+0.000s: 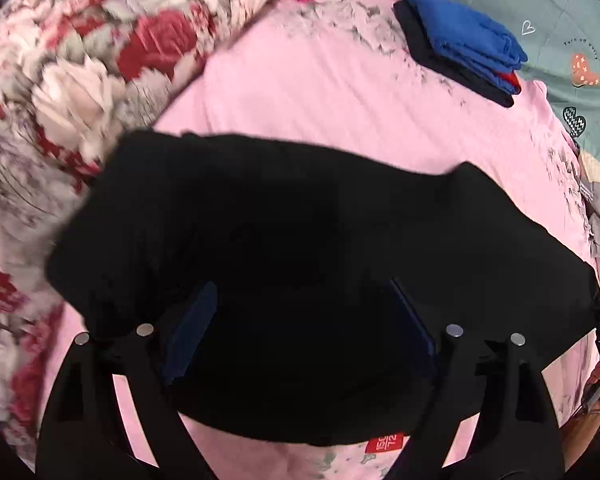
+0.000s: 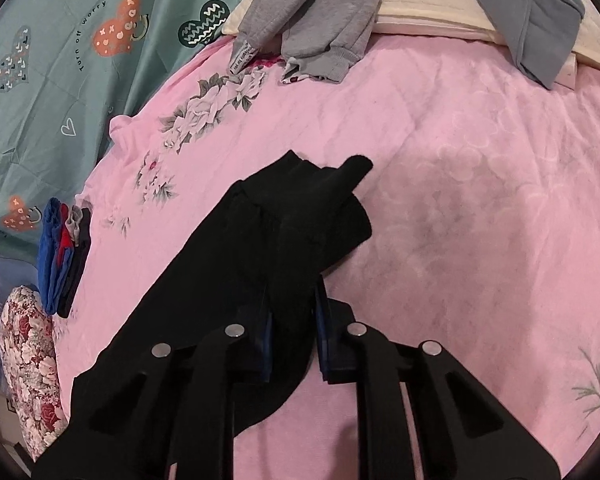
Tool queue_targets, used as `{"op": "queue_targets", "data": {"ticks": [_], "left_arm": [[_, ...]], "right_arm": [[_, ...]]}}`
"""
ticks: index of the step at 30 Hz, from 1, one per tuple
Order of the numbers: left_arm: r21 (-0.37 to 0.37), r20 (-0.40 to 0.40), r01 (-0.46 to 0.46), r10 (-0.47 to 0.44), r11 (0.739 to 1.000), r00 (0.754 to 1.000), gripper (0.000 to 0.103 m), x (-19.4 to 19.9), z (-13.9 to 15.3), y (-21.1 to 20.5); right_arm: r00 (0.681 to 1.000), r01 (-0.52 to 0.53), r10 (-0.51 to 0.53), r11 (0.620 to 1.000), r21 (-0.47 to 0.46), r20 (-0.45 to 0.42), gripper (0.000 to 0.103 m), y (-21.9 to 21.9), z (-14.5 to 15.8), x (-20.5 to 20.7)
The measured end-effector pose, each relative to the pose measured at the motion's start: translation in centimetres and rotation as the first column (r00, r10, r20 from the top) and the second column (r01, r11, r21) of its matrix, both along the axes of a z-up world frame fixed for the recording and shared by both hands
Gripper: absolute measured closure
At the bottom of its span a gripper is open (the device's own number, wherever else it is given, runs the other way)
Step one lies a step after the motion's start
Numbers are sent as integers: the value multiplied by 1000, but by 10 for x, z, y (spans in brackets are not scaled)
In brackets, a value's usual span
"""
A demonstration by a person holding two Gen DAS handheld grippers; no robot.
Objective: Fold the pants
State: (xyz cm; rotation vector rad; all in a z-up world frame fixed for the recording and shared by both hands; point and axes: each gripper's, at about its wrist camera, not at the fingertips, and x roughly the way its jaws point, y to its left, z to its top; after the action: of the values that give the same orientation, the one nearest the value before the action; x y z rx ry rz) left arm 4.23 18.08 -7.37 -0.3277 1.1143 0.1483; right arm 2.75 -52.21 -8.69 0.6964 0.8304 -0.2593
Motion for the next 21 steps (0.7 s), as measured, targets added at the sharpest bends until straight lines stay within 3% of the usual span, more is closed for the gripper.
{"op": "queue_targets", "data": {"ticks": [2,4,5,6,8,11,14,17,21], "left_arm": [[2,9,-4,4,1000,1000,17,0,-2,0],[4,11,-1,1,1000,1000,17,-2,-2,0],[4,17,-2,2,1000,1000,17,-5,-1,1],[4,19,0,0,1000,1000,16,-5,-1,1],[8,16,9,-9,1000,1000,16,-5,-2,1],[26,6,12,-13,1000,1000,16,-2,-5,3],[9,11,4,-4,1000,1000,16,-3,-4,6],[21,8,11,-11,1000,1000,16,-2,-4,6],[16,5,10,-10,1000,1000,16,-1,-5,8]], "right_arm": [[999,-3,3,1000,-6,-35,83,-1,-4,4],[998,18,-21,998,-60,-52,68,-2,2,2],[995,78,-85,989,-128,-51,53,-4,10,-3],[994,103,-109,981,-163,-24,51,-5,17,-8],[995,100,-101,980,-170,0,51,-9,24,-11],[996,78,-84,988,-130,-34,52,-16,17,-5],[998,52,-55,997,-59,-42,69,-18,8,5],[997,45,-50,995,-87,-59,78,-14,10,12],[996,25,-39,985,-173,-83,79,-9,15,18]]}}
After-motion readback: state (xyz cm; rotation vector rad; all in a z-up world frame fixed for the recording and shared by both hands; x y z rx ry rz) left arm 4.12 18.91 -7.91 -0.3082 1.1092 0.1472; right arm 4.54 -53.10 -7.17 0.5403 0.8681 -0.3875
